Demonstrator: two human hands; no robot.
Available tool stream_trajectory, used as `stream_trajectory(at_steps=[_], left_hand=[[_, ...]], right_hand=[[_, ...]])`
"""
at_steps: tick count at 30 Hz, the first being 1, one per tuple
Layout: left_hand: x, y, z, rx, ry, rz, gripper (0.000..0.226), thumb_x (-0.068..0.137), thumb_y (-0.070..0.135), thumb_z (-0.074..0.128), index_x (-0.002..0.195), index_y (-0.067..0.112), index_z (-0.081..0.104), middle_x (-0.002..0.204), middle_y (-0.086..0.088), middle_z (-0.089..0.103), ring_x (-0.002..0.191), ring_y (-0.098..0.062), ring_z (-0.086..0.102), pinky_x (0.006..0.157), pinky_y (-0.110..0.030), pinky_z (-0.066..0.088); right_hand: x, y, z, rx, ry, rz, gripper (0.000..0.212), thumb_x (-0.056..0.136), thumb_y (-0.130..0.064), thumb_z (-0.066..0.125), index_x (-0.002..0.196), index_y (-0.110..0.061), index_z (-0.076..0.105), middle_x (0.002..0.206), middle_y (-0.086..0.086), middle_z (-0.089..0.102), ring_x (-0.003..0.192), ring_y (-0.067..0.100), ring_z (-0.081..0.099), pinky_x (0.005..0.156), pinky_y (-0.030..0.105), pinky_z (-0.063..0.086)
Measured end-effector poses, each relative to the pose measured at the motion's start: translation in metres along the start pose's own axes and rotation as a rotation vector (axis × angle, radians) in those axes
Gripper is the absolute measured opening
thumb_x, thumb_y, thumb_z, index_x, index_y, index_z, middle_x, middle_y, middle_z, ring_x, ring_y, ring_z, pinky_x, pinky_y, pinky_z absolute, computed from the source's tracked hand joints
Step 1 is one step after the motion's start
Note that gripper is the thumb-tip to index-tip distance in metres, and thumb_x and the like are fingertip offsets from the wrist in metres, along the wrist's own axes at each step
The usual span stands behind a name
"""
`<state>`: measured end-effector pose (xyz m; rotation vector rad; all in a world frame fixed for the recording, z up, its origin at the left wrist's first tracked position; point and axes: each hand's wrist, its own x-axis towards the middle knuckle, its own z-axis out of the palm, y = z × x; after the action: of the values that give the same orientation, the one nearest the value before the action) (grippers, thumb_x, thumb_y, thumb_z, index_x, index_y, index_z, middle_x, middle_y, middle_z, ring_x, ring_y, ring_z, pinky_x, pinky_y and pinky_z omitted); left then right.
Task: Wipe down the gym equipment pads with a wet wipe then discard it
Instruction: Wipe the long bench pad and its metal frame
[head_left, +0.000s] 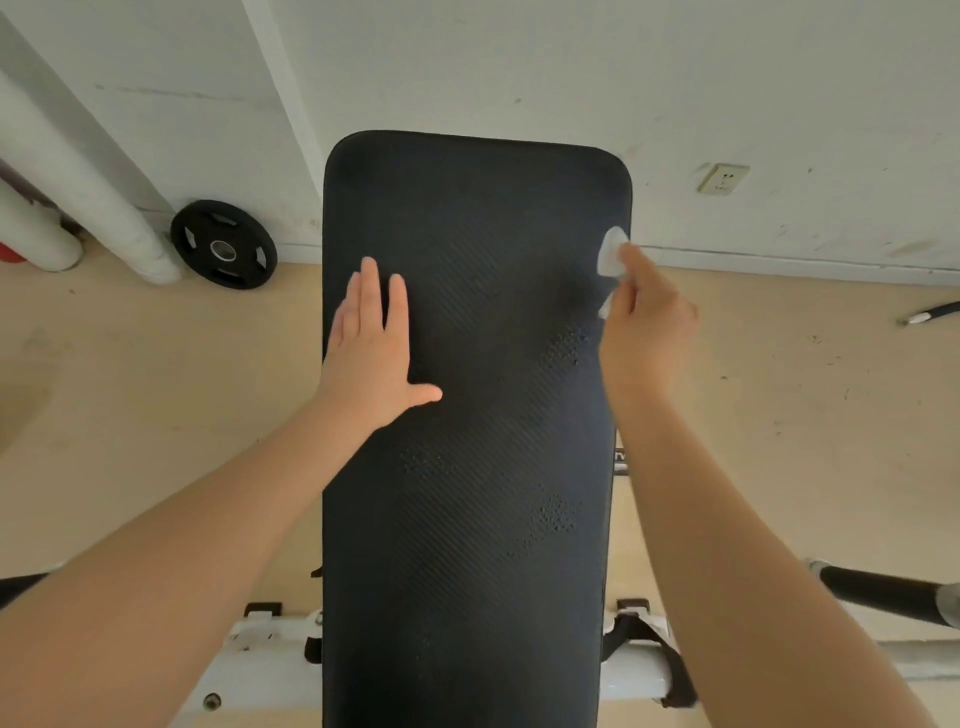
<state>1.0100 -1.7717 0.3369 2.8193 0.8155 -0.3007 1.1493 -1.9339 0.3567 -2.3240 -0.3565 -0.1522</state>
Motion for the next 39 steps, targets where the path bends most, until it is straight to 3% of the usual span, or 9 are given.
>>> stream_trajectory(at_steps=[4, 8, 14, 17, 23, 26, 30, 34, 39], left_hand=[[0.015, -0.009, 0.011, 0.103, -0.066, -0.059, 0.131, 0.066, 0.055, 0.072, 0.141, 0.001, -0.021, 0.15, -0.022, -0.024, 0.141, -0.037, -0.014, 0.114, -0.041, 0.0], [0.021, -0.012, 0.016, 0.131, -0.056, -0.054, 0.131, 0.066, 0.057, 0.07, 0.142, 0.0, -0.02, 0.15, -0.024, -0.022, 0.141, -0.039, -0.012, 0.114, -0.04, 0.001], [0.021, -0.01, 0.015, 0.136, -0.058, -0.049, 0.128, 0.067, 0.056, 0.069, 0.142, 0.0, -0.019, 0.15, -0.024, -0.021, 0.141, -0.039, -0.012, 0.113, -0.04, 0.0], [0.021, -0.012, 0.015, 0.139, -0.06, -0.041, 0.127, 0.068, 0.057, 0.068, 0.142, 0.0, -0.018, 0.15, -0.024, -0.021, 0.141, -0.039, -0.012, 0.113, -0.04, 0.0], [0.022, -0.011, 0.013, 0.149, -0.064, -0.035, 0.127, 0.067, 0.061, 0.065, 0.143, 0.0, -0.018, 0.151, -0.024, -0.02, 0.14, -0.04, -0.011, 0.113, -0.04, 0.0], [0.021, -0.012, 0.015, 0.137, -0.06, -0.035, 0.129, 0.068, 0.06, 0.066, 0.141, 0.0, -0.02, 0.15, -0.024, -0.022, 0.14, -0.04, -0.013, 0.113, -0.04, -0.002], [0.022, -0.014, 0.018, 0.133, -0.038, -0.028, 0.129, 0.068, 0.061, 0.066, 0.141, 0.0, -0.021, 0.149, -0.025, -0.024, 0.14, -0.039, -0.015, 0.113, -0.04, -0.003], [0.022, -0.017, 0.017, 0.078, -0.035, 0.0, 0.128, 0.068, 0.059, 0.068, 0.142, 0.0, -0.02, 0.149, -0.023, -0.025, 0.14, -0.038, -0.016, 0.114, -0.039, -0.002], [0.017, -0.035, 0.013, -0.035, -0.035, 0.111, 0.123, 0.071, 0.055, 0.069, 0.145, 0.008, -0.017, 0.151, -0.014, -0.028, 0.141, -0.029, -0.019, 0.114, -0.034, -0.001]], right_hand=[[0.022, 0.018, 0.036, -0.097, -0.079, -0.184, 0.035, 0.09, -0.002, 0.037, 0.116, -0.006, 0.06, 0.12, 0.004, 0.059, 0.118, 0.023, 0.049, 0.099, 0.031, 0.037], [0.01, 0.017, 0.072, -0.182, -0.071, -0.122, 0.033, 0.096, -0.004, 0.041, 0.125, -0.01, 0.054, 0.137, 0.0, 0.05, 0.136, 0.022, 0.034, 0.099, 0.036, 0.039], [-0.029, 0.01, 0.099, -0.223, -0.189, -0.425, 0.058, 0.072, 0.01, 0.069, 0.126, -0.004, 0.054, 0.131, 0.01, 0.056, 0.125, 0.032, 0.048, 0.086, 0.043, 0.051], [-0.013, 0.024, 0.086, -0.289, -0.172, -0.472, 0.046, 0.081, 0.006, 0.049, 0.124, -0.01, 0.052, 0.127, 0.007, 0.058, 0.116, 0.029, 0.055, 0.085, 0.039, 0.054], [0.016, 0.037, 0.078, -0.327, -0.039, -0.21, 0.043, 0.093, -0.006, 0.034, 0.134, -0.012, 0.045, 0.147, -0.003, 0.035, 0.138, 0.021, 0.026, 0.109, 0.038, 0.032], [-0.006, -0.001, 0.105, -0.201, -0.082, -0.364, 0.045, 0.085, 0.003, 0.035, 0.128, 0.002, 0.049, 0.135, 0.017, 0.05, 0.128, 0.034, 0.041, 0.103, 0.042, 0.041], [-0.026, -0.039, 0.133, -0.212, -0.285, -0.557, 0.059, 0.086, 0.0, 0.053, 0.141, -0.001, 0.033, 0.148, 0.014, 0.034, 0.138, 0.03, 0.028, 0.112, 0.036, 0.014], [-0.006, -0.022, 0.123, -0.28, -0.19, -0.613, 0.049, 0.082, 0.005, 0.042, 0.131, 0.003, 0.047, 0.136, 0.016, 0.049, 0.125, 0.034, 0.047, 0.103, 0.04, 0.038], [0.004, -0.019, 0.111, -0.339, -0.141, -0.363, 0.056, 0.094, 0.005, 0.036, 0.146, -0.004, 0.018, 0.155, 0.009, 0.017, 0.144, 0.024, 0.01, 0.115, 0.03, 0.003]])
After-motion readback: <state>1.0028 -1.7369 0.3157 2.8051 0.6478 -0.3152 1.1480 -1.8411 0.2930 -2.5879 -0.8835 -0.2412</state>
